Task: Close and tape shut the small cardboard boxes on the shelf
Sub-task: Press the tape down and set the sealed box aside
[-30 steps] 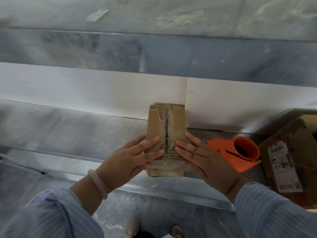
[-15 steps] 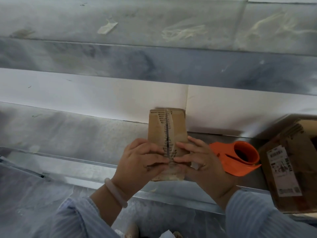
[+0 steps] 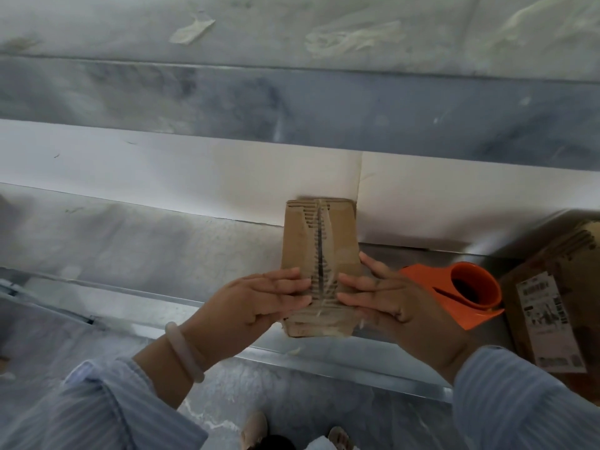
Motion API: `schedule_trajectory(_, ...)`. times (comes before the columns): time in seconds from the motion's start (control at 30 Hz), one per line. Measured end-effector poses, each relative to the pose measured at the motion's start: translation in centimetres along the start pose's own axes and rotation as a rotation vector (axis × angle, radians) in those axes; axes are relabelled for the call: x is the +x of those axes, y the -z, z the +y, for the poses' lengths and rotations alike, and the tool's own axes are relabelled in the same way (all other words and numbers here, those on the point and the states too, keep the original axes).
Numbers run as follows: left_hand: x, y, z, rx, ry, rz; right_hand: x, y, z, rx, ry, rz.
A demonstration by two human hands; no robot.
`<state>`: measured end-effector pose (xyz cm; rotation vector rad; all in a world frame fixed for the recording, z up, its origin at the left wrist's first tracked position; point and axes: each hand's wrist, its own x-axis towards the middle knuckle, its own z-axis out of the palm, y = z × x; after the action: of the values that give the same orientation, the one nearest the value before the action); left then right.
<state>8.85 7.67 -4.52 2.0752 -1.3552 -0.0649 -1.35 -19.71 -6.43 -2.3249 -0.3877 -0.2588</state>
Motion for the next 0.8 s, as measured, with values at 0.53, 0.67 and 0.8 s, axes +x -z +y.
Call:
schedule_trajectory(0.53,2.6,-7.1,7.3,-0.738,0.796,0.622,0.8,-6.7,-6.3,0.614,-0.575,0.38)
schedule_trajectory(0.67,1.6,-7.6,6.7,-0.791,0.679,0.637,-0.1,-7.4,-5.5,0.588,-0.553,0.409)
schedule_trajectory(0.8,0.5,-7.6,5.7,-0.706,0.601,0.594,-0.4,-7.5,-4.9,0.558,-0.509,0.425)
